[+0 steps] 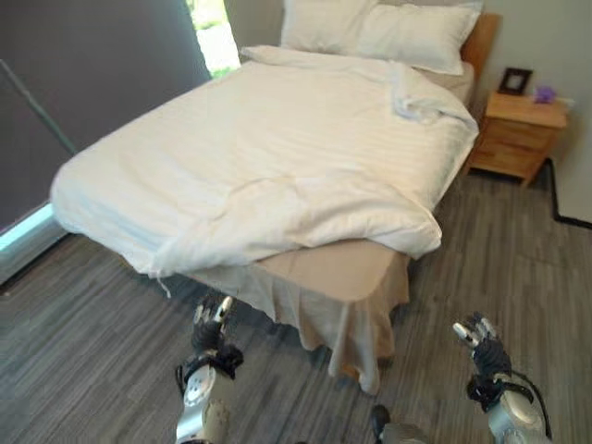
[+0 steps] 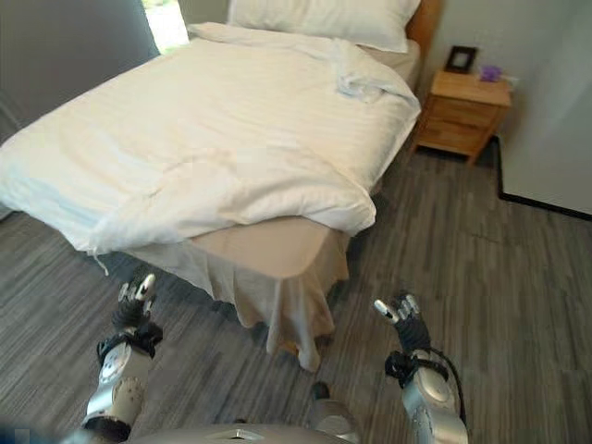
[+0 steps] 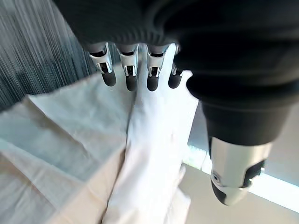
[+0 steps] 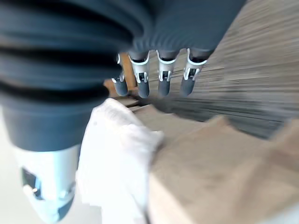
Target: Making the bed.
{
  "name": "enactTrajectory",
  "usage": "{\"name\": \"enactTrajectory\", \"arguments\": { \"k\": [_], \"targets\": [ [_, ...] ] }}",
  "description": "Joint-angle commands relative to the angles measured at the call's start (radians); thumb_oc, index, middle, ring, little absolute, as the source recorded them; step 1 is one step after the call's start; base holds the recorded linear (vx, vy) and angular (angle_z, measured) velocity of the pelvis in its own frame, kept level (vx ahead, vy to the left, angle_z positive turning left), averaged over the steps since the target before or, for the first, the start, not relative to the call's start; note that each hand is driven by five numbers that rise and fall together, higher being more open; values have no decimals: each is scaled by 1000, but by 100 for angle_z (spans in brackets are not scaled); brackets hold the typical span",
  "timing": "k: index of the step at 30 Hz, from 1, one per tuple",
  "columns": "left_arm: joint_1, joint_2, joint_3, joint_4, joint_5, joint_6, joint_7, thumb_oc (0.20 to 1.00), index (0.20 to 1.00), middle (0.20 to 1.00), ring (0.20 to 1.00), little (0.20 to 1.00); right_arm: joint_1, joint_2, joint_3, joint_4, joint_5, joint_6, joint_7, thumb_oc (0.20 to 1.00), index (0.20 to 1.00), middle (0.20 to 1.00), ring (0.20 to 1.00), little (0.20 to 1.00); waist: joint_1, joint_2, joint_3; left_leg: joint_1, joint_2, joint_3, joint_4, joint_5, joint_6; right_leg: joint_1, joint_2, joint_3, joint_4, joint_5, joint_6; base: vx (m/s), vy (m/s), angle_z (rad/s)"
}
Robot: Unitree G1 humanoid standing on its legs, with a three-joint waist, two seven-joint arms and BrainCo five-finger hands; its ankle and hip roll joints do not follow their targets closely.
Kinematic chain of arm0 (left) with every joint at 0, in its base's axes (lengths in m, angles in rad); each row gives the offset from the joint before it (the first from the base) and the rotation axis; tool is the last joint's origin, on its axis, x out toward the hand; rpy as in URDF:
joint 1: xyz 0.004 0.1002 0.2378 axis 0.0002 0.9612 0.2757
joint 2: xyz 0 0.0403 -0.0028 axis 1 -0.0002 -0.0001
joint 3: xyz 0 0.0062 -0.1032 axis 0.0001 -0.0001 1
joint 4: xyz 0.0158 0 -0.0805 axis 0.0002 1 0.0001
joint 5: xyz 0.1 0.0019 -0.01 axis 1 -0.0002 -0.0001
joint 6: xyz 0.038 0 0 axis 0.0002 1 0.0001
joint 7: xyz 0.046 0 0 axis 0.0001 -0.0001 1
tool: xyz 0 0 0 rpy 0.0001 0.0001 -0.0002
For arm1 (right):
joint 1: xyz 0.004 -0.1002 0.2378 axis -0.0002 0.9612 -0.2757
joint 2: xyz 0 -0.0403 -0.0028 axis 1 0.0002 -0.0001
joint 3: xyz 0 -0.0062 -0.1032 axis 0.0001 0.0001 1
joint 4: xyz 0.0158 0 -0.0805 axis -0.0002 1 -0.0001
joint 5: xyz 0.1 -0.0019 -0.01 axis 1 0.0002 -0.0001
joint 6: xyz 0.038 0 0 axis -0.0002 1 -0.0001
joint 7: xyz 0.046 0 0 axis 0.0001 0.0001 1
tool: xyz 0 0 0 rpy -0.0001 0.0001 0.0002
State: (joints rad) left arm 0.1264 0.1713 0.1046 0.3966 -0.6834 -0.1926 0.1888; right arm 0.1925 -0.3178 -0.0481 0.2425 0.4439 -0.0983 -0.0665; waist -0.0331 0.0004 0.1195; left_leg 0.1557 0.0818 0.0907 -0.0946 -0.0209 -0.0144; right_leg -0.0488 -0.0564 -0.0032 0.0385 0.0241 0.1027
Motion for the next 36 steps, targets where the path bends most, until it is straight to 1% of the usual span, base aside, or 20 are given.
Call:
{"name": "enactTrajectory", "arguments": {
  "k": [1, 3, 5, 7, 10, 11, 14, 17, 18, 19, 21, 22, 24, 25, 26, 28, 30, 33, 34, 36],
  "targets": [
    [-43, 66, 33, -33, 35, -37, -33, 1000, 1000, 1000, 1000, 1000, -50, -21, -34, -53, -110, -71, -14, 1000, 1000, 1000, 1000, 1000, 5, -65, -20, -3, -70, -13, 7, 23, 5, 109, -82, -13, -37, 30, 47, 71, -30, 20],
    [-35, 61, 34, -29, 39, -35, -36, 1000, 1000, 1000, 1000, 1000, -53, -29, -35, -61, -135, -74, -12, 1000, 1000, 1000, 1000, 1000, 6, -66, -20, -3, -69, -18, 7, 21, 4, 117, -83, -19, -44, 28, 45, 42, -19, 26],
    [-32, 62, 31, -10, 40, -34, -48, 1000, 1000, 1000, 1000, 1000, -73, -58, -21, -53, -194, -73, -3, 1000, 1000, 1000, 1000, 1000, 14, -69, -23, -5, -68, -24, 7, 19, 3, 127, -82, -24, -52, 24, 44, 44, -22, 15],
    [-27, 57, 20, -17, 36, -33, -56, 1000, 1000, 1000, 1000, 1000, -79, -57, -6, -69, -192, -73, 10, 1000, 1000, 1000, 1000, 1000, 15, -71, -25, -9, -69, -30, 7, 19, 3, 133, -83, -31, -58, 23, 44, 39, -8, 3],
    [-31, 57, 6, -13, 37, -31, -64, 1000, 1000, 1000, 1000, 1000, -91, -71, 22, -59, -232, -65, 23, 1000, 1000, 1000, 1000, 1000, 21, -74, -27, -15, -70, -40, 7, 17, 2, 139, -84, -36, -66, 22, 45, 44, -10, 4],
    [-36, 60, -5, -11, 42, -31, -70, 1000, 1000, 1000, 1000, 1000, -111, -94, 53, -62, -282, -60, 40, 1000, 1000, 1000, 1000, 1000, 26, -77, -27, -20, -70, -45, 7, 15, 1, 139, -84, -38, -72, 22, 46, 36, -2, 4],
    [-29, 63, -26, -23, 57, -31, -93, 1000, 1000, 1000, 1000, 1000, -168, -148, 100, -63, -351, -57, 65, 1000, 1000, 1000, 1000, 1000, 39, -82, -26, -27, -70, -54, 7, 14, 2, 140, -84, -46, -82, 22, 47, 42, -5, 7],
    [-1, 72, -58, -39, 53, -31, -120, 1000, 1000, 1000, 1000, 1000, -320, -256, 174, -21, -432, -56, 62, 1000, 1000, 1000, 1000, 1000, 70, -91, -16, -44, -70, -68, 7, 16, 1, 139, -85, -57, -93, 25, 48, 25, -7, 7],
    [5, 77, -67, -36, 50, -30, -127, 1000, 1000, 1000, 1000, 1000, -389, -291, 207, 15, -444, -55, 57, 1000, 1000, 1000, 1000, 1000, 78, -93, -12, -49, -70, -74, 7, 17, 0, 138, -85, -61, -95, 26, 49, 0, -9, 6],
    [20, 87, -84, -41, 42, -28, -137, 1000, 1000, 1000, 1000, 1000, -477, -333, 247, 62, -462, -47, 49, 1000, 1000, 1000, 1000, 1000, 100, -97, -8, -60, -71, -82, 7, 22, -1, 135, -85, -69, -101, 29, 49, -15, -11, 5],
    [33, 99, -92, -50, 25, -25, -140, 1000, 1000, 1000, 1000, 1000, -619, -364, 320, 146, -486, -32, 26, 1000, 1000, 1000, 1000, 1000, 121, -100, 5, -81, -71, -92, 7, 30, -5, 128, -86, -80, -105, 33, 49, -44, -19, 13],
    [41, 112, -100, -37, 16, -22, -146, 1000, 1000, 1000, 1000, 1000, -739, -397, 389, 207, -535, -17, 20, 1000, 1000, 1000, 1000, 1000, 145, -103, 17, -91, -71, -98, 7, 32, -8, 124, -85, -89, -110, 35, 49, -72, -25, 32],
    [44, 120, -115, -38, 1, -18, -145, 1000, 1000, 1000, 1000, 1000, -900, -413, 476, 330, -590, 6, -6, 1000, 1000, 1000, 1000, 1000, 164, -108, 26, -122, -73, -112, 7, 45, -10, 107, -84, -103, -115, 43, 48, -90, -27, 31],
    [51, 138, -124, -33, -13, -14, -138, 1000, 1000, 1000, 1000, 1000, -1092, -420, 550, 517, -613, 31, -43, 1000, 1000, 1000, 1000, 1000, 193, -110, 40, -151, -75, -129, 7, 56, -14, 94, -82, -118, -118, 48, 47, -102, -27, 30],
    [52, 153, -123, -28, -20, -12, -136, 1000, 1000, 1000, 1000, 1000, -1183, -426, 595, 609, -633, 48, -47, 1000, 1000, 1000, 1000, 1000, 211, -112, 45, -164, -77, -138, 7, 61, -17, 88, -82, -127, -120, 51, 47, -95, -26, 43],
    [46, 172, -119, -19, -24, -8, -134, 1000, 1000, 1000, 1000, 1000, -1313, -413, 676, 753, -690, 65, -52, 1000, 1000, 1000, 1000, 1000, 228, -111, 54, -183, -79, -154, 7, 69, -20, 77, -81, -139, -122, 55, 46, -43, -11, 42],
    [47, 187, -109, -23, -21, -7, -130, 1000, 1000, 1000, 1000, 1000, -1409, -406, 760, 842, -781, 80, -48, 1000, 1000, 1000, 1000, 1000, 242, -110, 63, -202, -81, -168, 7, 76, -23, 69, -78, -150, -124, 57, 46, -35, -11, 30],
    [39, 200, -104, 3, -20, -6, -132, 1000, 1000, 1000, 1000, 1000, -1493, -400, 850, 954, -912, 97, -43, 1000, 1000, 1000, 1000, 1000, 265, -106, 72, -231, -84, -193, 7, 87, -29, 57, -78, -175, -126, 55, 47, -23, -16, 21],
    [38, 199, -103, 4, -20, -6, -132, 1000, 1000, 1000, 1000, 1000, -1495, -399, 851, 955, -912, 96, -43, 1000, 1000, 1000, 1000, 1000, 263, -105, 72, -231, -84, -194, 7, 87, -29, 57, -78, -176, -126, 55, 47, -22, -20, 24],
    [29, 210, -111, -9, -22, -10, -133, 1000, 1000, 1000, 1000, 1000, -1550, -417, 898, 1022, -987, 112, -43, 1000, 1000, 1000, 1000, 1000, 285, -96, 86, -265, -89, -220, 7, 99, -36, 39, -78, -200, -126, 51, 47, -45, -19, 26]
  ]
}}
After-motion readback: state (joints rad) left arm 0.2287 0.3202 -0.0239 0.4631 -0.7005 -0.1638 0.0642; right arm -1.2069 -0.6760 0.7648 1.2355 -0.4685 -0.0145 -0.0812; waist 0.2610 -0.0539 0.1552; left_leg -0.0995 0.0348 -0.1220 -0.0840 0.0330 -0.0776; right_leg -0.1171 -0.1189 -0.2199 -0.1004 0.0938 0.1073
